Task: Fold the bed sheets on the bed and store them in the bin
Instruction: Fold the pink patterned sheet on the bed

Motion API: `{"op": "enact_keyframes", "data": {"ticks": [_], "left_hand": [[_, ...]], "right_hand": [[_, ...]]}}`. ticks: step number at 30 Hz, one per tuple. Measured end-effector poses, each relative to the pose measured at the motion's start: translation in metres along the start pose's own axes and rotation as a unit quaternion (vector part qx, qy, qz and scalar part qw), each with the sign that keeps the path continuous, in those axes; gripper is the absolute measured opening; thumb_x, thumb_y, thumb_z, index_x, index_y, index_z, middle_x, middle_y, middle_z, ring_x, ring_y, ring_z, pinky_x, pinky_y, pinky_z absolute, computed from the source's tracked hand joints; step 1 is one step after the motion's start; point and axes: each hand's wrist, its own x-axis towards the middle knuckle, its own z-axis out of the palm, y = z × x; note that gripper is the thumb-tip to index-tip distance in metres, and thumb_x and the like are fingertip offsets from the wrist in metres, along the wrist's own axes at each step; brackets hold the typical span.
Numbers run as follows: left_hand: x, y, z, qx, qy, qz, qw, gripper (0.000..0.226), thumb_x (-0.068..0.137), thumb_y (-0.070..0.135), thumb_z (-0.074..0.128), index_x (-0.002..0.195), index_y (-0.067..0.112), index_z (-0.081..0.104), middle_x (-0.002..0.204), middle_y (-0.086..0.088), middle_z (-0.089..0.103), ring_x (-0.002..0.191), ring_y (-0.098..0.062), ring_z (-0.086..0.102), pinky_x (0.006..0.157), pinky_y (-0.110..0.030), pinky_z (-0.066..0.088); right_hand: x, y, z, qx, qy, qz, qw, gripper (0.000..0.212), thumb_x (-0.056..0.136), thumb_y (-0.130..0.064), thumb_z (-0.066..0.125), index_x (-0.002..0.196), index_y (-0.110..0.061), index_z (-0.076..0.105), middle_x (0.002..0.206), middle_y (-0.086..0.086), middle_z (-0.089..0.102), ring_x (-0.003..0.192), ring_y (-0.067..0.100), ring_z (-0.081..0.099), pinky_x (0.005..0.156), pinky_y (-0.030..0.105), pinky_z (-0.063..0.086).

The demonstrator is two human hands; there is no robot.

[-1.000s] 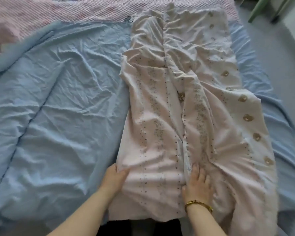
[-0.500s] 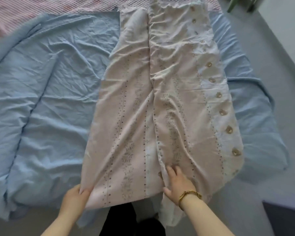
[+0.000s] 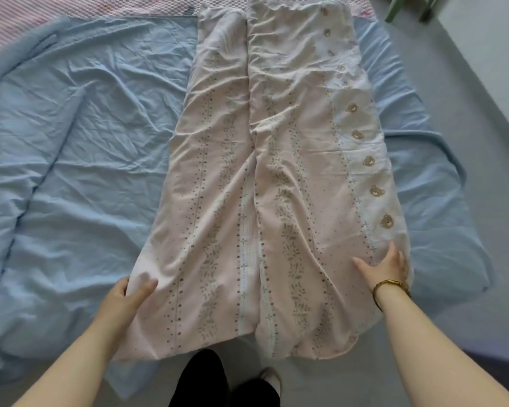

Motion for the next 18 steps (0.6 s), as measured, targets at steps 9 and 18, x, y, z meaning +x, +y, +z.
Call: {"op": "enact_keyframes", "data": {"ticks": [9,18], "left_hand": [[-0.051,0.032,0.034,-0.025,-0.153,0.131,0.979,0.037,0.06,0.028,0.085,0.089,0.024,0.063,0.078,0.006,0.071,0.079,-0.012,0.065,0.063,-0.016,0.051],[-0.103,-0.013,0.116,0.132,-0.301,0.171,0.929,0.049,0.082,0.001,0.06,0.097,0.045,0.043,0.088,0.031,0.058,0.083,0.023,0.053,0.072,0.0,0.038]], "right_hand": [[-0.077,-0.047,0.024,0.062,-0.079,-0.147,0.984,0.017,0.091,-0.018,0.053,0.106,-0.011,0.057,0.115,0.007,0.054,0.104,0.02,0.049,0.084,0.022,0.042],[-0.134,-0.091,0.029,0.043,-0.233,-0.157,0.959,0.032,0.086,-0.016,0.054,0.113,-0.019,0.037,0.091,-0.003,0.049,0.084,0.018,0.05,0.074,0.028,0.044]]}}
